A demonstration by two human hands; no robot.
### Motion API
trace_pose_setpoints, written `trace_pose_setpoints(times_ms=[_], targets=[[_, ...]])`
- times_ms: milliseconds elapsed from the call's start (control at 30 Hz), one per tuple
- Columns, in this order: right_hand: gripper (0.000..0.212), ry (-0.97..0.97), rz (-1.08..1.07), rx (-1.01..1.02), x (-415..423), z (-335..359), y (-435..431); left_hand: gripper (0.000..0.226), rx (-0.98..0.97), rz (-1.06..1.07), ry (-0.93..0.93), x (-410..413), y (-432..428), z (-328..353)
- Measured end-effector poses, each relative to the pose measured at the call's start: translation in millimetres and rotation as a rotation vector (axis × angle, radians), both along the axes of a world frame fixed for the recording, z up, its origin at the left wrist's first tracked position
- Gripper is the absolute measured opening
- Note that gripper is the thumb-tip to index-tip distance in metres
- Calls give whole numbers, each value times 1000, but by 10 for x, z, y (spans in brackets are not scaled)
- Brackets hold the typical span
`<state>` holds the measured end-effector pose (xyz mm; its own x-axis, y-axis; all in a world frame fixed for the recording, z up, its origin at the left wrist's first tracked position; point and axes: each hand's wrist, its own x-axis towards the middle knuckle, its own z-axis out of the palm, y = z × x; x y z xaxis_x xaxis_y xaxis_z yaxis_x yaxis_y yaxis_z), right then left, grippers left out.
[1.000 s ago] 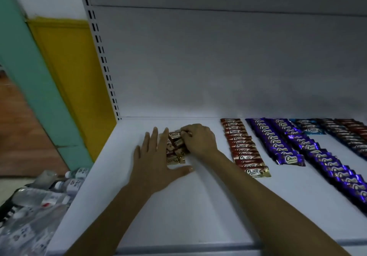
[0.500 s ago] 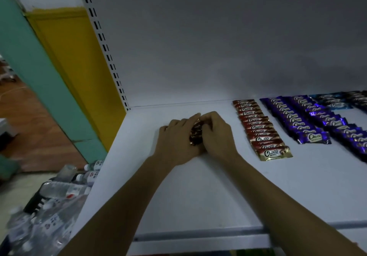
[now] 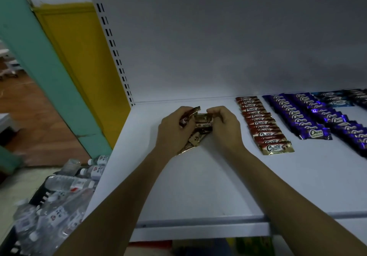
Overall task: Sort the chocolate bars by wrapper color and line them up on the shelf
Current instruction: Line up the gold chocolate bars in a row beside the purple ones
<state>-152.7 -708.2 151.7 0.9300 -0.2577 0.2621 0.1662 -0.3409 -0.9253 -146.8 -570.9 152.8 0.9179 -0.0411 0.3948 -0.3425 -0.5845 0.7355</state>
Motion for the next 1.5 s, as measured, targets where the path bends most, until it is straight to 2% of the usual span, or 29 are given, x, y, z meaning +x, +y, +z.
trace_pose_setpoints(times_ms=[233, 333, 400, 500, 567, 667, 767, 900, 1033, 1233, 1300, 1367, 1433, 1500], targets=[[40, 67, 96, -79, -37, 17, 22, 21, -165, 52, 31, -23, 39, 78], [22, 15, 108, -200, -23, -1, 40, 20, -169, 4, 61, -52, 36, 90], [8, -4, 68, -167, -16, -10, 35, 19, -198, 11, 70, -57, 31, 85], [9, -19, -41, -35, -32, -16, 3, 18, -256, 36, 38, -62, 32, 80], [9, -22, -71, -92, -42, -22, -6, 20, -287, 56, 34, -49, 36, 78], [20, 28, -34, -217, -40, -28, 22, 21, -332, 74, 31, -39, 43, 75], [23, 71, 0, -227, -42, 13, 43, 16, -379, 99, 20, -33, 64, 77], [32, 159, 67, -387, -47, 58, 52, 25, -453, 123, 5, -20, 93, 76], [53, 204, 111, -461, -52, 81, 48, 26, -492, 130, 4, -10, 106, 64], [45, 183, 104, -566, -34, 52, 28, 16, -529, 110, 14, 11, 127, 67], [41, 146, 75, -542, -35, 36, 41, 14, -539, 87, 24, 8, 130, 69], [42, 118, 94, -435, -55, 50, 49, 17, -558, 77, 25, -2, 136, 66], [53, 156, 211, -374, -100, 91, 46, 19, -597, 80, 28, -12, 138, 78], [78, 225, 315, -569, -129, 109, 69, 17, -642, 83, 40, -9, 138, 99]])
